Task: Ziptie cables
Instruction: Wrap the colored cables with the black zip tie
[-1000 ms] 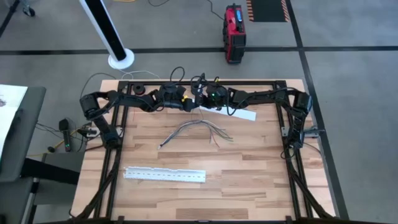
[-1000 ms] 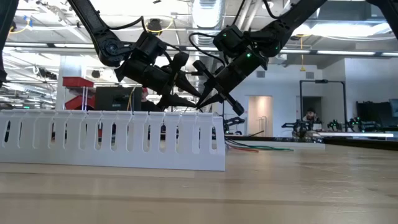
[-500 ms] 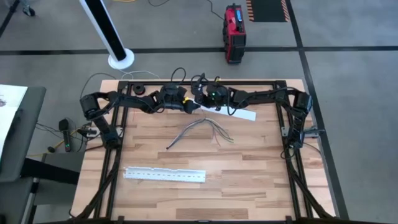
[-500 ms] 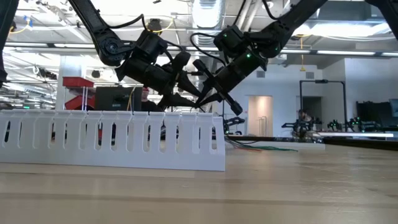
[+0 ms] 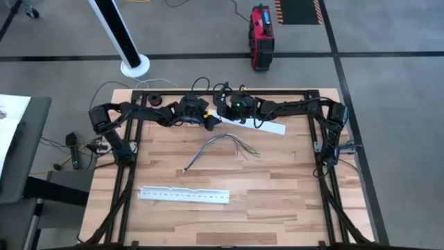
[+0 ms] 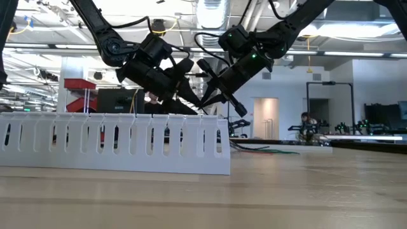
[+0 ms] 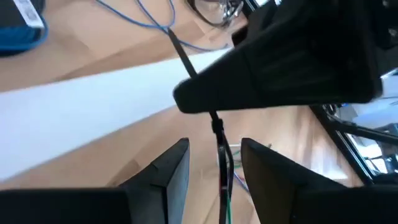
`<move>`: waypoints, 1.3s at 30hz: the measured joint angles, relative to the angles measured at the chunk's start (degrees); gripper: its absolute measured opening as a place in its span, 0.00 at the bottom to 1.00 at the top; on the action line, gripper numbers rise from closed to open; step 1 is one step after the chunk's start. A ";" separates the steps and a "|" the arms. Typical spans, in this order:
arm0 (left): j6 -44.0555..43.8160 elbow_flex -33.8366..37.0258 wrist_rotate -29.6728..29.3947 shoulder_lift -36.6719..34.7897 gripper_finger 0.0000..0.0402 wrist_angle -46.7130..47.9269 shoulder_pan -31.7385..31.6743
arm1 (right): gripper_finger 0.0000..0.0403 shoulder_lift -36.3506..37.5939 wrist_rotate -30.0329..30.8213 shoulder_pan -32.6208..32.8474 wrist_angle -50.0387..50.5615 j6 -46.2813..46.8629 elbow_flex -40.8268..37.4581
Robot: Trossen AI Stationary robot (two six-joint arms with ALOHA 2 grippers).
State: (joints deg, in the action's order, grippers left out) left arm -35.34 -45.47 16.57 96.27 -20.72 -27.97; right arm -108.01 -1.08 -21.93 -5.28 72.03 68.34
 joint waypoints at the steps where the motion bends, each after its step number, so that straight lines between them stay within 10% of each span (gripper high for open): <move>1: 0.18 0.00 -0.54 0.00 0.35 0.04 0.04 | 0.00 0.00 -0.22 0.00 -0.75 0.00 0.00; 20: -1.85 0.00 -7.74 -0.07 0.34 -4.41 2.17 | 0.00 0.00 -0.48 -0.33 -3.91 0.04 -0.02; 31: -1.98 0.00 -9.44 -0.07 0.04 -4.21 2.59 | 0.00 0.00 -0.52 -0.22 -3.80 0.02 -0.07; 39: -2.70 0.00 -13.98 -0.07 0.01 -3.72 3.70 | 0.00 -0.03 -0.55 -0.22 -3.80 -0.07 -0.09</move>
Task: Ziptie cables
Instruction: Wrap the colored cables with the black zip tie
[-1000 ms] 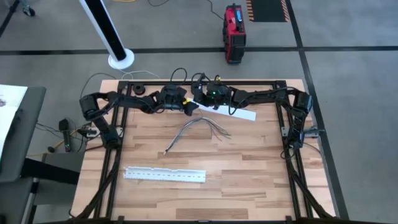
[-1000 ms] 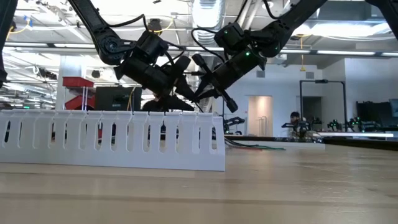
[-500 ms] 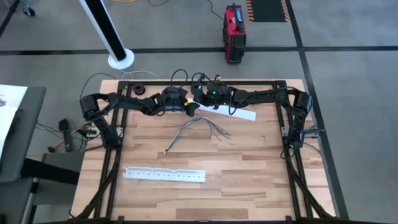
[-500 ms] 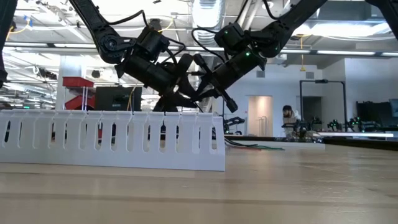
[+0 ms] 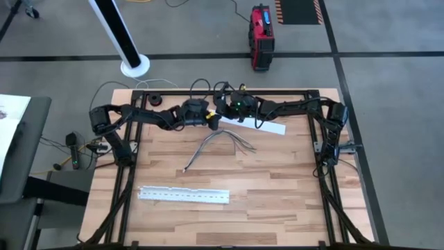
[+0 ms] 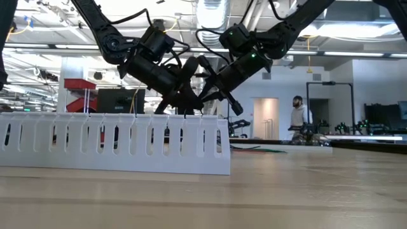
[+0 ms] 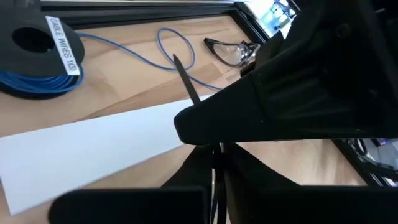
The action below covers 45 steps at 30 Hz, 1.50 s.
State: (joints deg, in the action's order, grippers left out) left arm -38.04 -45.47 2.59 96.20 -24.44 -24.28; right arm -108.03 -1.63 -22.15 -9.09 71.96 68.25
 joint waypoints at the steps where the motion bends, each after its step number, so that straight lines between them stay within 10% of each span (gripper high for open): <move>1: -0.34 -0.02 -0.51 0.00 0.01 0.55 0.18 | 0.00 -0.02 0.00 0.00 -0.08 -0.24 0.00; 45: -3.26 -0.22 -5.55 -0.17 0.01 9.02 8.35 | 0.00 14.63 7.90 -8.45 -4.80 -14.21 -0.16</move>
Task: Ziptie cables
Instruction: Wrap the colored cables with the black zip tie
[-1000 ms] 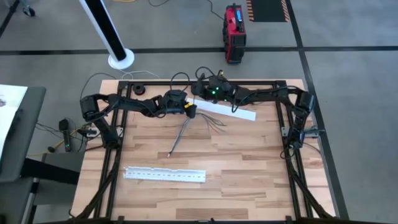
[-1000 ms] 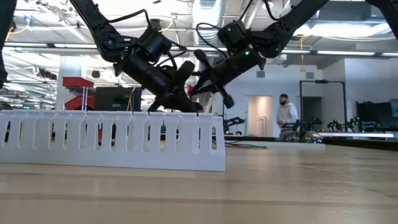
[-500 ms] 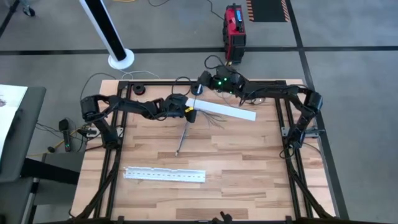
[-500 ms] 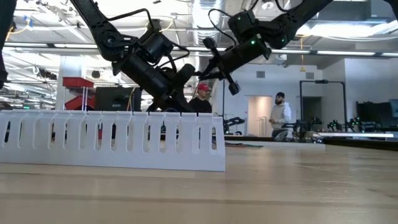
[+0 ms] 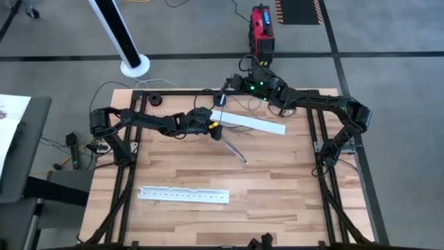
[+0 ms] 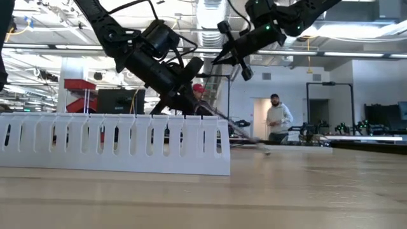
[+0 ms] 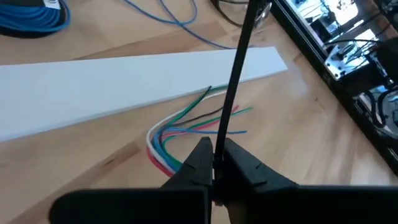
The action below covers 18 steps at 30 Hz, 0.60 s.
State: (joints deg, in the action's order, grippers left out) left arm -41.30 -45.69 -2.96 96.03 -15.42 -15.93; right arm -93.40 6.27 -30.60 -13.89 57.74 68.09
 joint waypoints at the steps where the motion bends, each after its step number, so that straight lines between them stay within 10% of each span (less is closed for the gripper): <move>1: -0.20 0.00 -0.28 0.00 0.01 0.20 0.35 | 0.00 0.43 0.19 0.01 0.07 -0.71 -0.01; 18: -5.13 -0.04 -2.27 0.01 0.04 -0.72 3.61 | 0.00 5.66 2.78 -0.07 2.65 -8.59 0.04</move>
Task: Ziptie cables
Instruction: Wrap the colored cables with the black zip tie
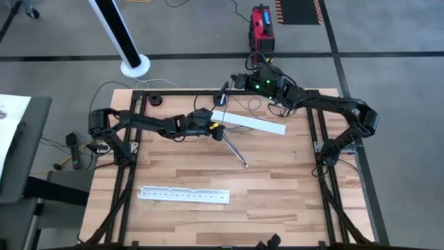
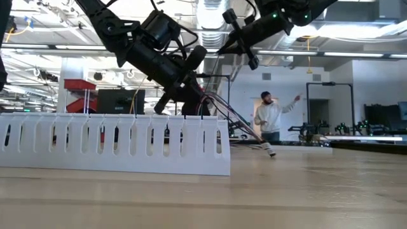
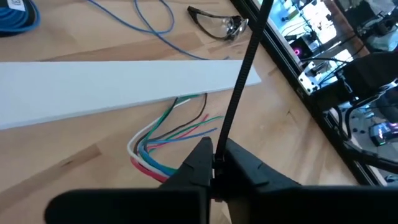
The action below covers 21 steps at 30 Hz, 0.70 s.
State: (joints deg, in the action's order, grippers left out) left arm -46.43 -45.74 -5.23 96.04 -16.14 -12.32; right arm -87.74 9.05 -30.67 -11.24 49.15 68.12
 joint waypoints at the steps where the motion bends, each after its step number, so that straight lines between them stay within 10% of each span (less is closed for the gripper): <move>1: -0.02 0.05 -0.16 0.02 0.05 -0.16 0.00 | 0.00 0.00 -0.20 -0.06 0.43 0.01 0.11; 21: 3.56 0.58 19.11 0.46 0.37 -6.66 0.13 | 0.05 0.60 0.97 0.58 9.94 -3.23 0.83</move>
State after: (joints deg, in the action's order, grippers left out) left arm -42.87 -45.15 13.88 96.49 -22.80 -12.19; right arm -87.14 10.01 -30.09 -1.30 45.93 68.96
